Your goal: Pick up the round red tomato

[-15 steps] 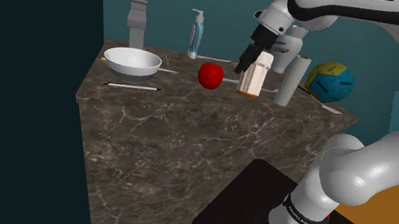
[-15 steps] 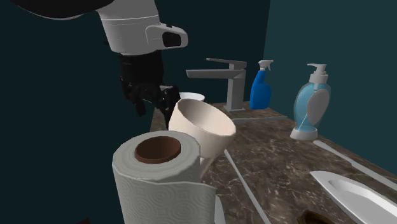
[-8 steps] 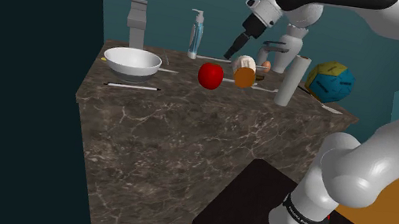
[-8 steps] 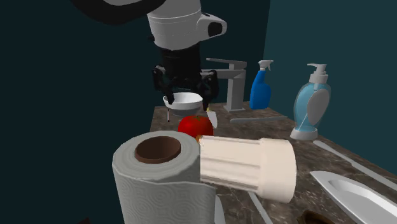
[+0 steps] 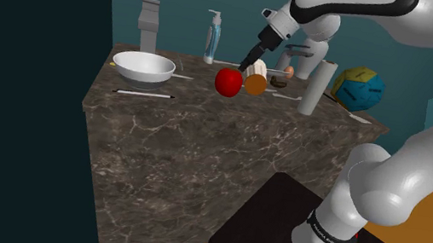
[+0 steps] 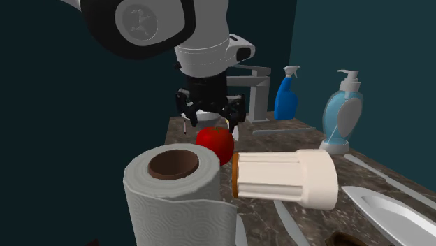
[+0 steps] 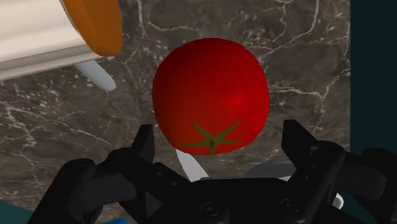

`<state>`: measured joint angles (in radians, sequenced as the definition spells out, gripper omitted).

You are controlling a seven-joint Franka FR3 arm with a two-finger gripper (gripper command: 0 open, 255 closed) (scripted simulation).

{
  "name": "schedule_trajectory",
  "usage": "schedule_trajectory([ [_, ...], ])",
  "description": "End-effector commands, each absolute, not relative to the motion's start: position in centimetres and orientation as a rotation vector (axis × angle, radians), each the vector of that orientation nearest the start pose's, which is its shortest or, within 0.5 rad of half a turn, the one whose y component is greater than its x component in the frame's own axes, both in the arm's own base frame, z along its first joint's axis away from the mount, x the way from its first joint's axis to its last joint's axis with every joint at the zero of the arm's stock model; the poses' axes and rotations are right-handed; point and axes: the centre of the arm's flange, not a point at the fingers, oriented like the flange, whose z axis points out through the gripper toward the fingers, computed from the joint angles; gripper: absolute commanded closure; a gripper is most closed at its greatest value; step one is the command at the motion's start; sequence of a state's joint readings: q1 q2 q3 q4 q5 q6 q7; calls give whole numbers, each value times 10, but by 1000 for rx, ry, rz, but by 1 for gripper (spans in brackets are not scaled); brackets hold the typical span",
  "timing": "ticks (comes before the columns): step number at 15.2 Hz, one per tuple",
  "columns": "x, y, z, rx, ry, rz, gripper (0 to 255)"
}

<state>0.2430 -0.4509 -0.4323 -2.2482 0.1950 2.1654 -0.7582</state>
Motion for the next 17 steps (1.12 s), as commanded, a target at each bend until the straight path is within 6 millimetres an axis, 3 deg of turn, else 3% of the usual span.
schedule_trajectory([
  [1, 449, -102, 555, -2800, -705, -660, 0],
  [2, 449, -102, 555, -2800, -705, -660, 0],
  [3, 448, -102, 554, -2800, -705, -660, 255],
  [12, 449, -102, 555, -2800, -705, -660, 255],
  [17, 449, -102, 581, -2800, -705, -660, 255],
])
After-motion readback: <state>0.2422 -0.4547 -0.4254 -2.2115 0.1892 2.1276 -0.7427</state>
